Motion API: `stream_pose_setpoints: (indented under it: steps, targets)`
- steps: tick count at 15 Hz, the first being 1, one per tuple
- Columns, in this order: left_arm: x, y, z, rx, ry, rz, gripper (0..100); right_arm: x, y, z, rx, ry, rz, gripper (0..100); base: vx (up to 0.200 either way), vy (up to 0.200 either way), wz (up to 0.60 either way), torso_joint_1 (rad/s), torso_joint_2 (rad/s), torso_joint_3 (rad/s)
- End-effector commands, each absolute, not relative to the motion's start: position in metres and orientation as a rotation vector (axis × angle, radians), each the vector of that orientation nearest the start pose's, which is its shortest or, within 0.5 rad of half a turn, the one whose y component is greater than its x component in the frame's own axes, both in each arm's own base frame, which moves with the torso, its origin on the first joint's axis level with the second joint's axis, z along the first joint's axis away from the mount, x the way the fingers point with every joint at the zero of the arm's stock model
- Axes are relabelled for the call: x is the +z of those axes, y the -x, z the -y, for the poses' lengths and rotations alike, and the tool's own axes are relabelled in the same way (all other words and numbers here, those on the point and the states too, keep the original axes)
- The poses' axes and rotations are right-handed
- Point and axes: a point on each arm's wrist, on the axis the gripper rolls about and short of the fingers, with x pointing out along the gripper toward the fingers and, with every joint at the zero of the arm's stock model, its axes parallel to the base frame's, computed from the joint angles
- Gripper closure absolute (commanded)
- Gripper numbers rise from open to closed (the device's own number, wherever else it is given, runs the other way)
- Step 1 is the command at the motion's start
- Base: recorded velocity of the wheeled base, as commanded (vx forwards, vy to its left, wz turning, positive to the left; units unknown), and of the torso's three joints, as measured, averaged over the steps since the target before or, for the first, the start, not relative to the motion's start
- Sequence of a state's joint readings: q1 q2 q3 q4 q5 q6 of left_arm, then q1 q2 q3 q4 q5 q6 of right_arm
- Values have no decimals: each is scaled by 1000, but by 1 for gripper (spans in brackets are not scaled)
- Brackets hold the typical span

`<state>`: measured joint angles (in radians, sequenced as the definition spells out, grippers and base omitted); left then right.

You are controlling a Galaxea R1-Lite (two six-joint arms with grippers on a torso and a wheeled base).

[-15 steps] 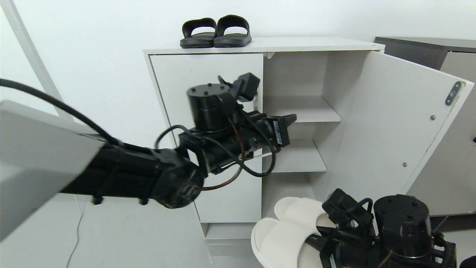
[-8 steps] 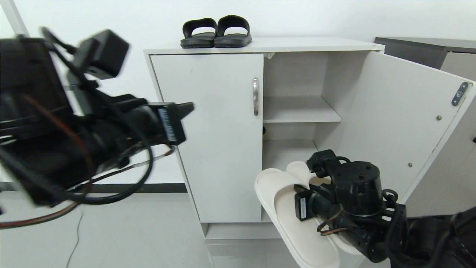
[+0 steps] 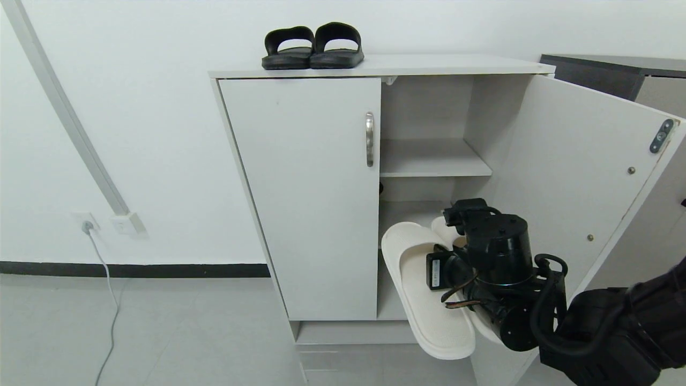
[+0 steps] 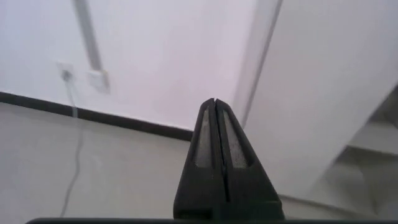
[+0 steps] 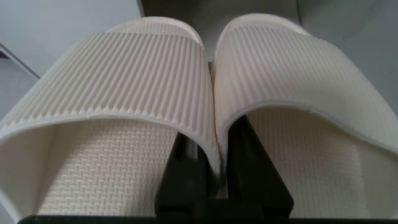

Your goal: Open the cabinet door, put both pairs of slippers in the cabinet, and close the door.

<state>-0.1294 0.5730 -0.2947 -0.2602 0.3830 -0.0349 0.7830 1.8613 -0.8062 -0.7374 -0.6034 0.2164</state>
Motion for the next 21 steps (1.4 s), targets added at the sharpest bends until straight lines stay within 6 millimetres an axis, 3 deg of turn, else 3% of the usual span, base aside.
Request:
stream_pose_setpoints:
  steps: [1, 4, 9, 14, 16, 18, 21]
  targets:
    - [114, 4, -8, 383, 37, 35, 100, 139, -244, -224, 149, -6, -269, 100, 0, 0, 0, 0, 0, 0]
    - [78, 24, -6, 247, -4, 13, 100, 131, -246, -227, 147, 8, -287, 100, 0, 0, 0, 0, 0, 0]
    - [75, 23, 2, -88, -19, -10, 100, 124, -247, -229, 147, 16, -296, 100, 0, 0, 0, 0, 0, 0]
    - [76, 23, 2, -83, -23, -2, 100, 127, -248, -240, 160, 3, -275, 100, 0, 0, 0, 0, 0, 0]
    - [76, 23, 2, -81, -23, -2, 100, 129, -256, -248, 130, -13, -255, 100, 0, 0, 0, 0, 0, 0]
    - [76, 23, 2, -83, -20, -2, 100, 135, -278, -261, 41, -48, -198, 100, 0, 0, 0, 0, 0, 0]
    - [76, 23, 2, -83, -21, -2, 100, 141, -291, -266, -76, -58, -154, 100, 0, 0, 0, 0, 0, 0]
